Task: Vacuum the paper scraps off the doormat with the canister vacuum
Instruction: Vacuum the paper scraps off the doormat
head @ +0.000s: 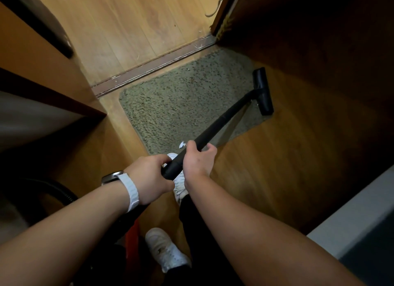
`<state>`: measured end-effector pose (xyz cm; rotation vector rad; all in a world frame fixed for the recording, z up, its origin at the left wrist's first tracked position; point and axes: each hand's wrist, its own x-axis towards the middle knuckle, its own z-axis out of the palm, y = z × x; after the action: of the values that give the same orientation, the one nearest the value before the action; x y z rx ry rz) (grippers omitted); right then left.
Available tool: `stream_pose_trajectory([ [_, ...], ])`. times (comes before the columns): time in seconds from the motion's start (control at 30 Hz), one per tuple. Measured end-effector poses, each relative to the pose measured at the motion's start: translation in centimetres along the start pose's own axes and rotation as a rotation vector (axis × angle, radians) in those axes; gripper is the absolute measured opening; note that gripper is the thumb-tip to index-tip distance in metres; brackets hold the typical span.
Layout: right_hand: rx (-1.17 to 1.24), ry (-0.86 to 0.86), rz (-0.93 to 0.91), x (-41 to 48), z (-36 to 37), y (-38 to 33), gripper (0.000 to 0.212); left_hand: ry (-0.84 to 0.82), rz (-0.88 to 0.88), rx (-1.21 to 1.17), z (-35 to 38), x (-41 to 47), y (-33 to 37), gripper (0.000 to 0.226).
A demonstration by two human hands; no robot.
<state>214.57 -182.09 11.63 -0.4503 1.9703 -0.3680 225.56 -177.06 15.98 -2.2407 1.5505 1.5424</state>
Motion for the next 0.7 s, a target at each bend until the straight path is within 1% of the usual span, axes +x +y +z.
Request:
stream_pose_trajectory([
  [0.17, -0.016, -0.035, 0.024, -1.0, 0.6, 0.4, 0.068, 0.006, 0.014, 0.022, -0.7, -0.9, -0.7, 0.048],
  [0.4, -0.001, -0.064, 0.065, -4.9, 1.7, 2.0, 0.061, -0.011, 0.004, 0.095, -2.3, -4.3, -3.2, 0.057],
  [0.57, -0.015, -0.101, 0.109, -7.2, 2.9, 3.5, 0.061, -0.044, -0.032, 0.099, -3.5, -6.5, -5.2, 0.056],
  [0.7, -0.023, -0.103, 0.098, -8.4, 2.9, 4.0, 0.062, -0.072, -0.047, 0.097, -3.7, -7.6, -5.8, 0.055],
])
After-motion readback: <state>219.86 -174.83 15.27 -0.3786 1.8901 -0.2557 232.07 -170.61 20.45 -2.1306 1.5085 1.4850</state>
